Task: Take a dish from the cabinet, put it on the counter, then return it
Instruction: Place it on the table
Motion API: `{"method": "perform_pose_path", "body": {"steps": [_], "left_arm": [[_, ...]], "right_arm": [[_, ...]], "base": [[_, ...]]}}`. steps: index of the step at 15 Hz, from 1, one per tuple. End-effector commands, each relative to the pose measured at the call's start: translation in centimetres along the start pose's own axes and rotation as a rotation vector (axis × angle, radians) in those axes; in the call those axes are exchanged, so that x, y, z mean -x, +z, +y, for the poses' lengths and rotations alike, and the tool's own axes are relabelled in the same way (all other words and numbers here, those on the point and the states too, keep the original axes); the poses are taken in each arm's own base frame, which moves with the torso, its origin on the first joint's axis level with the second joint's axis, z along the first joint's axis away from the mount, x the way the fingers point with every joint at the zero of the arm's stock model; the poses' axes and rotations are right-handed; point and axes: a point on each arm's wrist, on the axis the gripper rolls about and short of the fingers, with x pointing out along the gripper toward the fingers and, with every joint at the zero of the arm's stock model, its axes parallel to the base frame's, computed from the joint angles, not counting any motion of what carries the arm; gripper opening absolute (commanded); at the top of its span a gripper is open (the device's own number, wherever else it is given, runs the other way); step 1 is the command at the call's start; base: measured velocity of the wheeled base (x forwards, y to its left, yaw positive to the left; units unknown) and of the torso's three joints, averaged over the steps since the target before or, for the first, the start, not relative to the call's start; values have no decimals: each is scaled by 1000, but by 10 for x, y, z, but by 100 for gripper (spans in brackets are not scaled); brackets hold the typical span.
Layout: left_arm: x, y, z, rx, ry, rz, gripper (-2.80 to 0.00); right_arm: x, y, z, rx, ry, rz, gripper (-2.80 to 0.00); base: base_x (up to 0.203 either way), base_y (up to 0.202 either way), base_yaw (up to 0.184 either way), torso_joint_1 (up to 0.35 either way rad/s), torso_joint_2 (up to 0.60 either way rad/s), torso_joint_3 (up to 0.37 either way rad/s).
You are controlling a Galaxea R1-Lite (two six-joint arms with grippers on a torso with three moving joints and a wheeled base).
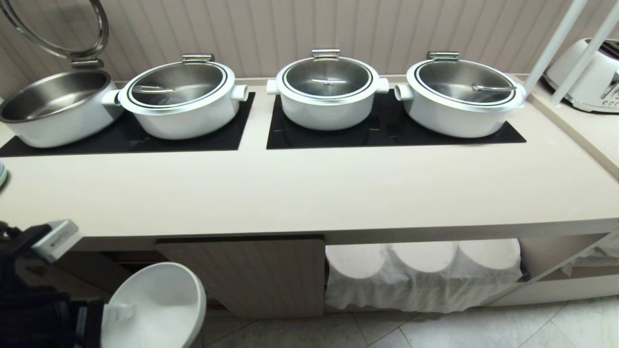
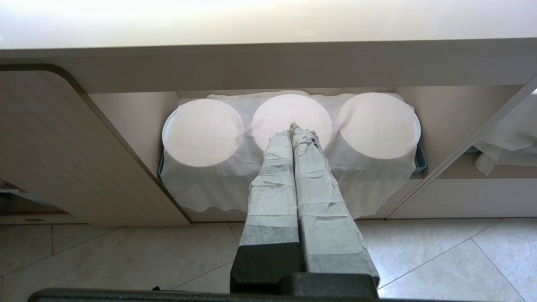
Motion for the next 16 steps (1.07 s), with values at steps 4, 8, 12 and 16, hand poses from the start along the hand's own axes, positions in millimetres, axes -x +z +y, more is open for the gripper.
{"method": "perform_pose_path", "body": {"steps": [4,8,12,16], "left_arm": [[-41,59,-16,111,57,21,-280],[-68,97,-28,201,94,-1,-280],[-104,133,-49,310,119,-14,-280],[-138,158,-76,471,212,-8,-280]], "right_arm": [[0,0,0,0,2,0,-280],[0,0,0,0,0,0,-280],[0,0,0,0,0,0,-280],[0,0,0,0,0,0,-280]], "base": [[0,0,0,0,0,0],[0,0,0,0,0,0],[0,0,0,0,0,0],[0,0,0,0,0,0]]}}
